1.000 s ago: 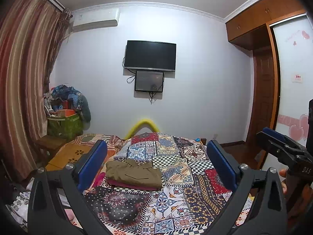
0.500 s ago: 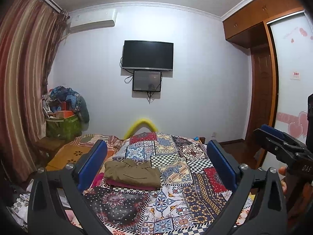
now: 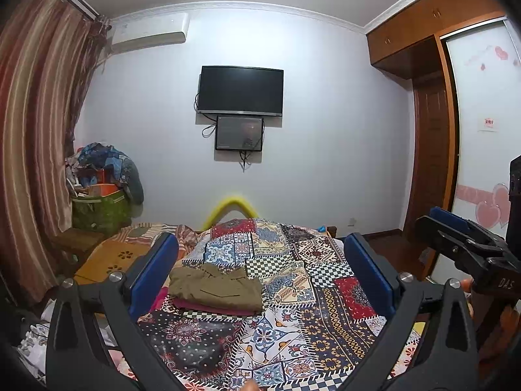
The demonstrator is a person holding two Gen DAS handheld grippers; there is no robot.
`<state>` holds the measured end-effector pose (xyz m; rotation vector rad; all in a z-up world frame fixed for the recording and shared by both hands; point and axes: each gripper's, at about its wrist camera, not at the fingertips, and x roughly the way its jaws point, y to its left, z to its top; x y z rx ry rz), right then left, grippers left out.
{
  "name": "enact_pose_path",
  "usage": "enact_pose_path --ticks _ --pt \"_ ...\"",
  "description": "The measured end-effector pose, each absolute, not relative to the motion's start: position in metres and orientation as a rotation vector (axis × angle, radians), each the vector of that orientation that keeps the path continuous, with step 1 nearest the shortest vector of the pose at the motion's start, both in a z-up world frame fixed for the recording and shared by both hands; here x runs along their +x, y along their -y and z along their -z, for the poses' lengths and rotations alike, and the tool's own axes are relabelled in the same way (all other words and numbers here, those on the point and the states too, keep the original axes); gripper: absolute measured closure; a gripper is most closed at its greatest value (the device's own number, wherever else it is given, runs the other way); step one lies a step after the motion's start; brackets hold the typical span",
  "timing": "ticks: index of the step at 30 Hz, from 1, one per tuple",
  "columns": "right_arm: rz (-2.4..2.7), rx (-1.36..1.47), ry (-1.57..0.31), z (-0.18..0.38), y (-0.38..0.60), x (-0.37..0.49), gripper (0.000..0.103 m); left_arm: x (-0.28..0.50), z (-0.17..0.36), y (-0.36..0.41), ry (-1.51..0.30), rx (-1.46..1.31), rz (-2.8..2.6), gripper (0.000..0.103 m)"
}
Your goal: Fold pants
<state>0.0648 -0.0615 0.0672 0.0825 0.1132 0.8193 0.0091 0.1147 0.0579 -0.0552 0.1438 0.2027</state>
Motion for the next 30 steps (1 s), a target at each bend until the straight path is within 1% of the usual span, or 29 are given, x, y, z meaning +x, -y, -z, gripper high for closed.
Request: enact_pose_path --ticks 30 --pt "-0.802 0.081 -0.125 -0.0640 0.0620 0.0684 0.000 0.0157 -0.0577 -0.1212 -0.166 -0.079 -0.189 0.000"
